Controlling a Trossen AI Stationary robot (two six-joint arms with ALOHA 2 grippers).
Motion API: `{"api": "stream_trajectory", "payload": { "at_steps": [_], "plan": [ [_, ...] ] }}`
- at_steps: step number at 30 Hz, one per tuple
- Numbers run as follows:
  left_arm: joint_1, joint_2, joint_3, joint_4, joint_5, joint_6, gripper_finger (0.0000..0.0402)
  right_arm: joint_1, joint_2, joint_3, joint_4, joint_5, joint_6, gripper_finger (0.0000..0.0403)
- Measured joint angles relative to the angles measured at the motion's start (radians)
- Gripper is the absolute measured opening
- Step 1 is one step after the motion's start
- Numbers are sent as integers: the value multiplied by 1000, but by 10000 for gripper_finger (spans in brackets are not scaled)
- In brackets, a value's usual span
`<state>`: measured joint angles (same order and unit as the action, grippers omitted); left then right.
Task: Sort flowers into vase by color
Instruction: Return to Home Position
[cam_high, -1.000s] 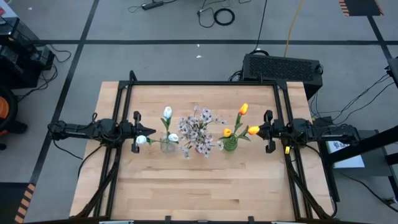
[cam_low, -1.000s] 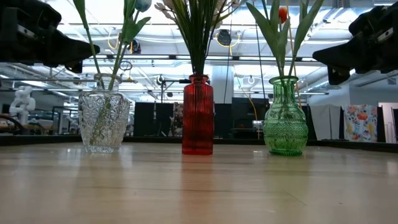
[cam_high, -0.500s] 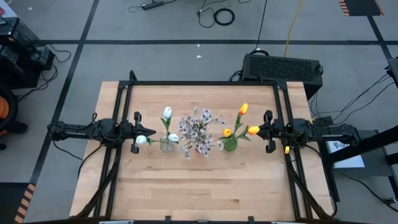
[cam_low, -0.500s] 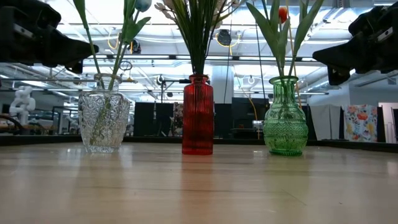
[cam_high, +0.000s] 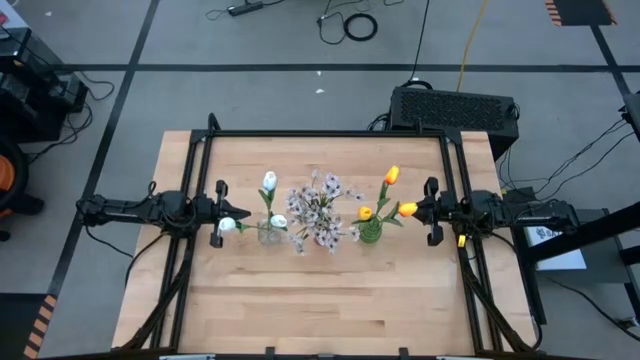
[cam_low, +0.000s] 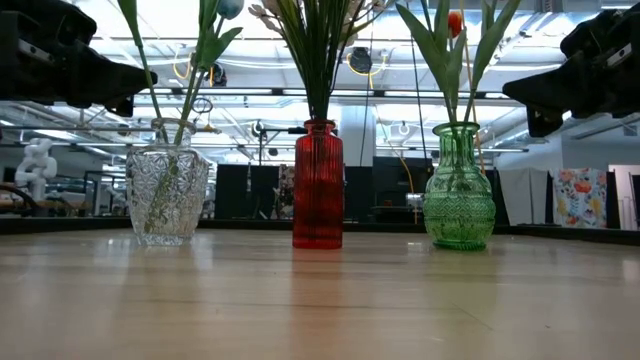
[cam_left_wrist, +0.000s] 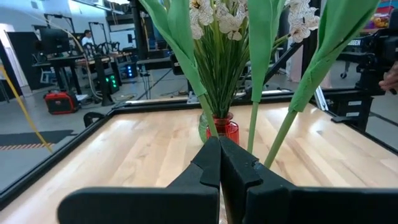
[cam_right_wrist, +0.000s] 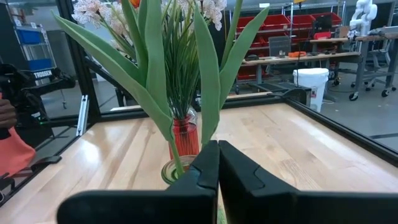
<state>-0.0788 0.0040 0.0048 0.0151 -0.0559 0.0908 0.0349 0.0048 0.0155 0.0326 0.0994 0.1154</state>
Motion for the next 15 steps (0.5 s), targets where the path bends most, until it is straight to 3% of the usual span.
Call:
{"api": "stream_trajectory", "payload": {
  "at_steps": [15],
  "plan": [
    [0,0,0,3,-1,-57,15,0,0,0,0,0,0,0]
  ]
}}
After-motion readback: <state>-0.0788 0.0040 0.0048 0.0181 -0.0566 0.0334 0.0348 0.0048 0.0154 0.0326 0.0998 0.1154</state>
